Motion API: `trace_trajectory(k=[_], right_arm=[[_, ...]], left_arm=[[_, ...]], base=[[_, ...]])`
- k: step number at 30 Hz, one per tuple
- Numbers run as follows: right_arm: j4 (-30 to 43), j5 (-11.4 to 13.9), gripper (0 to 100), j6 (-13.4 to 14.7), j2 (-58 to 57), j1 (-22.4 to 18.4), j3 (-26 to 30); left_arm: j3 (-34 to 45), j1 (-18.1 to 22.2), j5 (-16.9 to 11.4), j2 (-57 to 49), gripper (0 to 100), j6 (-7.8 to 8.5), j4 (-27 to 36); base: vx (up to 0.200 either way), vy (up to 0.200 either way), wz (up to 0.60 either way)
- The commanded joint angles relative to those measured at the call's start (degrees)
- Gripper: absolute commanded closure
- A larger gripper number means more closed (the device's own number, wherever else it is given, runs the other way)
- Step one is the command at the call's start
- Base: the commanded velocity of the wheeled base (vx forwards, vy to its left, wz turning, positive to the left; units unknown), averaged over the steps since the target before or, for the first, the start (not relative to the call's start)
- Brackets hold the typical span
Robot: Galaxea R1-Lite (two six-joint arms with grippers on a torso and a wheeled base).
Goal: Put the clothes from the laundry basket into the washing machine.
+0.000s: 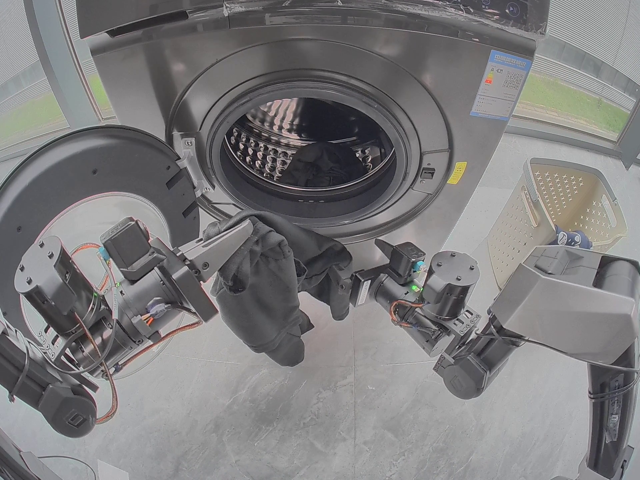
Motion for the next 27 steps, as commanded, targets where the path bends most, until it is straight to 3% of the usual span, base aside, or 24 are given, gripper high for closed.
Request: trace_trajectory(k=[1,8,16,20,27], right_arm=[[-0.08,-0.2,0,0.35,2.93,-0.01,-1.36],[-0.16,-0.2,0,0.52,2.49,-2.65,-3.03],[-0.08,-0.11,0,0.52,0.56,-9.68,-2.94],[-0.16,-0.28,0,0.7,0.91,-8.71,-2.24],[-0.25,-0.37,0,0.79,2.32,-2.38,1.81]], left_arm=[[0.15,-0.19,-0.01,-0.21,100,0.04,-0.01],[2.08,-0.19,-0.19,-0.29,100,0.21,-0.01],[3.75,-1.42,-1.07,-0.38,100,0.21,-0.01],[3.75,-1.51,-1.51,-0.47,100,0.21,-0.01],[2.7,-1.42,-1.15,-0.47,100,0.04,-0.01]], base=[[0.0,0.0,0.0],[0.0,0.0,0.0],[0.0,0.0,0.0],[0.0,0.0,0.0],[0.0,0.0,0.0]])
